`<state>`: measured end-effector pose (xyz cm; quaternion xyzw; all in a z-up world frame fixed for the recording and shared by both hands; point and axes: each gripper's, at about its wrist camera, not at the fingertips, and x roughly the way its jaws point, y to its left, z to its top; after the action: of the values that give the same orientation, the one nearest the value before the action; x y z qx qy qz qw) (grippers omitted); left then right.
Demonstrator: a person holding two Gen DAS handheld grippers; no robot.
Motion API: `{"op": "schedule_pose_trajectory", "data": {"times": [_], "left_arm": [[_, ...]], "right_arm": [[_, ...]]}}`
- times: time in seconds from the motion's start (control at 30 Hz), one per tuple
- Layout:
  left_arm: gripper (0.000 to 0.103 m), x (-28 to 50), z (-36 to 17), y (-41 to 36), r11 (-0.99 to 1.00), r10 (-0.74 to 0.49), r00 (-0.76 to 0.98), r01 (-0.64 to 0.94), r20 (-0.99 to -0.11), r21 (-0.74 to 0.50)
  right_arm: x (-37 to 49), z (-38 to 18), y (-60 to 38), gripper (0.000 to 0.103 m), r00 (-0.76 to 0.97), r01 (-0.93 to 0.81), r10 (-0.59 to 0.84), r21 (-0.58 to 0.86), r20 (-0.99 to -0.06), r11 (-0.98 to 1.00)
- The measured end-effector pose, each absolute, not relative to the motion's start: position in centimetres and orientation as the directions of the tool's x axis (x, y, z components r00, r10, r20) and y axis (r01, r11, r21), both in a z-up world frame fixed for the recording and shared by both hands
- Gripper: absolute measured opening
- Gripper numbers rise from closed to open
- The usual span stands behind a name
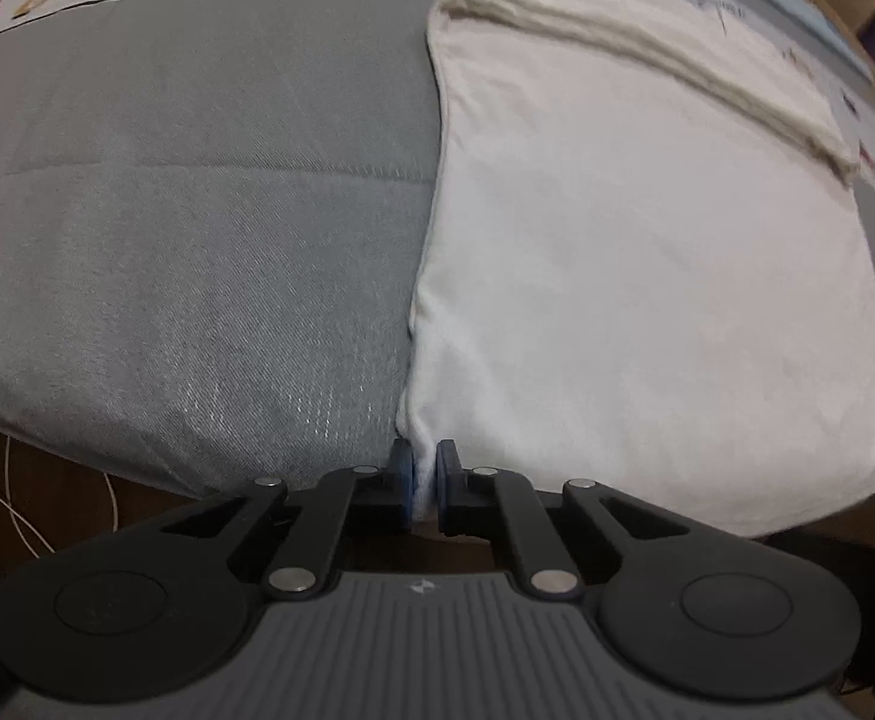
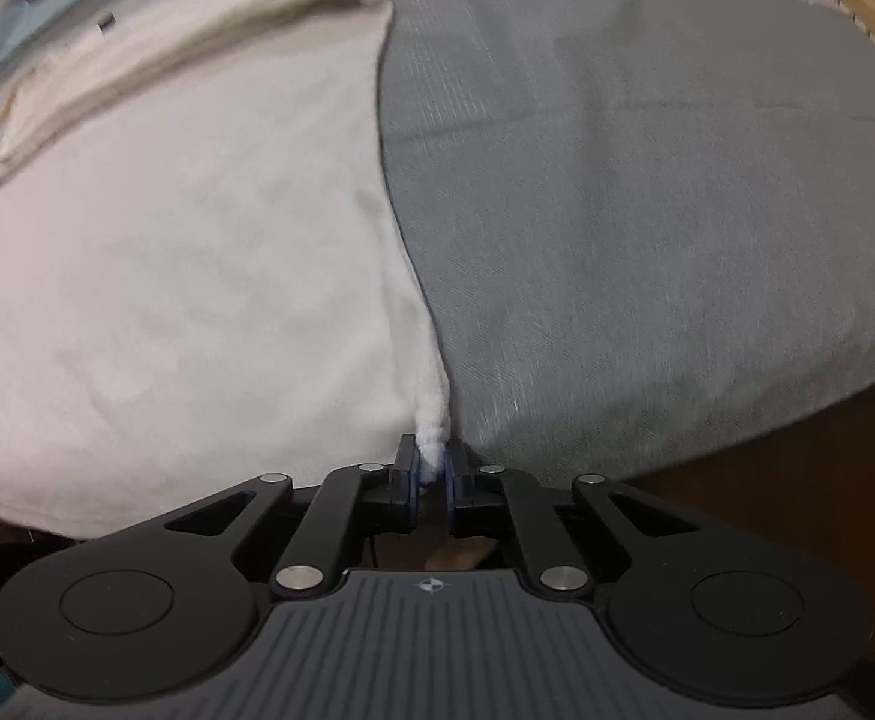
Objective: Fold small clothes
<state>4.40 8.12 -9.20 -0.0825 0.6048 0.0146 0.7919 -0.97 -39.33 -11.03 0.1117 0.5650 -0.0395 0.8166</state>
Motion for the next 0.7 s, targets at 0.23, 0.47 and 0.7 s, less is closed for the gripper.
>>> {"op": "schedule_pose_trajectory", "data": {"times": [0.23, 0.47, 0.7], "left_arm": [[0.013, 4.3, -9.4, 8.2, 0.986, -0.059, 0.234, -0.141, -0.97, -0.094], [0.015, 4.2, -9.9, 7.8, 0.991, -0.042, 0.222, -0.117, -0.974, -0.069], [0.007, 3.9, -9.4, 7.2, 0.995, -0.035, 0.267, -0.081, -0.963, -0.058]], "right_arm": [[-1.0, -11.5, -40.9, 0.011, 0.332, 0.283, 0.09, 0.19, -0.939, 0.94], [-0.9, -12.3, -40.0, 0.012, 0.293, 0.259, 0.064, 0.144, -0.954, 0.955], [-1.4, -10.8, -39.8, 0.007, 0.366, 0.226, 0.076, 0.167, -0.928, 0.96]]}}
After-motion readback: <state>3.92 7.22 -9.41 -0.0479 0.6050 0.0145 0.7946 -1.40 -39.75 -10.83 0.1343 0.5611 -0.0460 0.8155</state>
